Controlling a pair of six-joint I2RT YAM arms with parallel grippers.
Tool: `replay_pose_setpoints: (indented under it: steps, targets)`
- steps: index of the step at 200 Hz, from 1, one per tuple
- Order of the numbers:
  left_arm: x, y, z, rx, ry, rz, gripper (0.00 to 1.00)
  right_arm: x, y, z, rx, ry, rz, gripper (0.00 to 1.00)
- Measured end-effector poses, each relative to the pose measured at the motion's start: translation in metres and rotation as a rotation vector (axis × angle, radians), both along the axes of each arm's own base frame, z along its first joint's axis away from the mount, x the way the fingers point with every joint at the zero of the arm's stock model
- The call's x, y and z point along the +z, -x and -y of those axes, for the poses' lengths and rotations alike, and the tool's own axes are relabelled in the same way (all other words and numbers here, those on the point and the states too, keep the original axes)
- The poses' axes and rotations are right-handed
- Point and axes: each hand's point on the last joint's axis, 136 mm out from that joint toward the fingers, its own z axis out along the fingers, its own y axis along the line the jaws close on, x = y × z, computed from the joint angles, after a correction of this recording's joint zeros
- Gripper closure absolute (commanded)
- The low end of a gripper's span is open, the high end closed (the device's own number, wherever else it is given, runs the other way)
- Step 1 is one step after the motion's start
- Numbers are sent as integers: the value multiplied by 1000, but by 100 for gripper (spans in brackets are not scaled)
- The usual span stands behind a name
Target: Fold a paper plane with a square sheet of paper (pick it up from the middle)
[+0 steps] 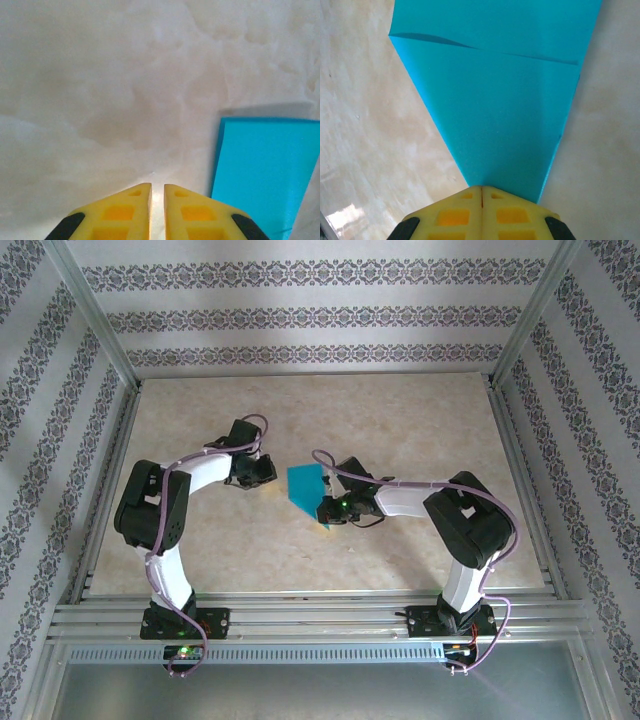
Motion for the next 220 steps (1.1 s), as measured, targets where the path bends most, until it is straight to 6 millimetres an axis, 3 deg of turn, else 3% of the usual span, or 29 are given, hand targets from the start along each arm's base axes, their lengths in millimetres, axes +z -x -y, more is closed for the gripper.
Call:
replay_pose_setpoints:
  steps: [31,61,87,109,127,172,220]
  targets:
    - [29,14,-3,8,18,39,72,13,2,3,18,-9,21,78]
    - [58,44,3,25,120,79,55,65,-17,1,-26,-102,152,68]
    - [56,70,19,36,222,62,49,92,-31,6,-94,-159,241,67]
    - [41,89,35,19,273,21,49,85,-31,12,-136,-159,228,71]
    - [36,98,46,-3,292,2,55,74,-25,17,-155,-141,196,74]
    - [46,94,61,-32,332,48,63,65,-14,9,-125,-127,173,83]
    - [47,93,83,-70,384,58,67,28,-4,6,-105,-44,86,87]
